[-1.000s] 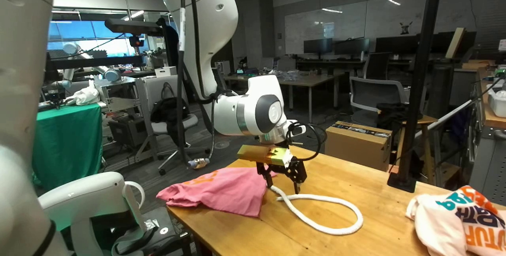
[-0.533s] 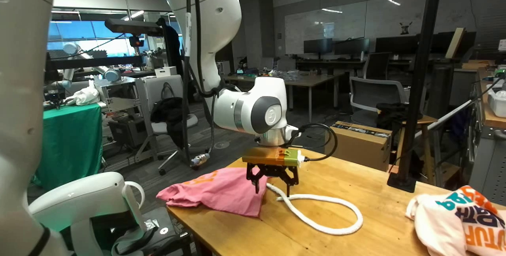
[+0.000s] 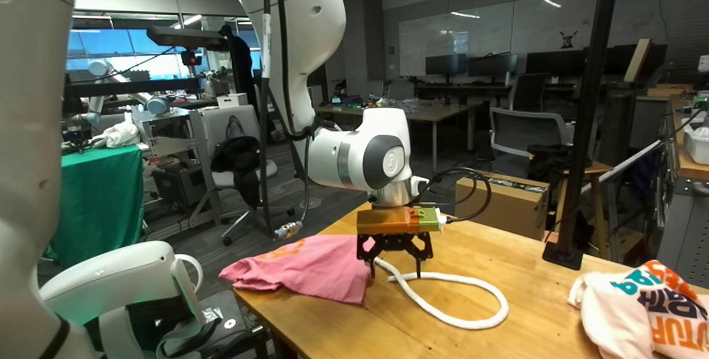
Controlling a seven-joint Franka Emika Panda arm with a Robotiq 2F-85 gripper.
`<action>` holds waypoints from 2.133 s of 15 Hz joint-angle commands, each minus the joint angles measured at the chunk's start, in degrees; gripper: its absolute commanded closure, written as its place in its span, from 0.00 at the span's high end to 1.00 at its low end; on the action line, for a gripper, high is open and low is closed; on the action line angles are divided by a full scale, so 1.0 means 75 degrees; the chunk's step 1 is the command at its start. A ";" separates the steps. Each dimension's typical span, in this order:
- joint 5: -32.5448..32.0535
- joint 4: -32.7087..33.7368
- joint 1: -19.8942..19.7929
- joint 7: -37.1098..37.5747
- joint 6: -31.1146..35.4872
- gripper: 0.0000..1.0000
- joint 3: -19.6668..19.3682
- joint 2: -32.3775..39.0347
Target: Move the radish and peach t-shirt to the right, move the pink t-shirt to the left, move the white rope backwards
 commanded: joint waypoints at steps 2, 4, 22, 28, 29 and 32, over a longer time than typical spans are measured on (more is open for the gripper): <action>-0.0726 0.0053 0.0313 0.0608 0.0792 1.00 -0.0416 0.0122; -0.0817 0.0073 0.0346 0.0634 0.0949 1.00 -0.0448 0.0187; 0.0750 0.0948 -0.0843 -0.2505 -0.0064 1.00 0.0997 0.1159; 0.0799 0.1159 -0.0848 -0.2924 0.0004 1.00 0.0808 0.1279; 0.0812 0.1195 -0.0863 -0.2973 0.0007 1.00 0.0805 0.1298; 0.0845 0.1354 -0.0903 -0.3045 0.0016 1.00 0.0800 0.1448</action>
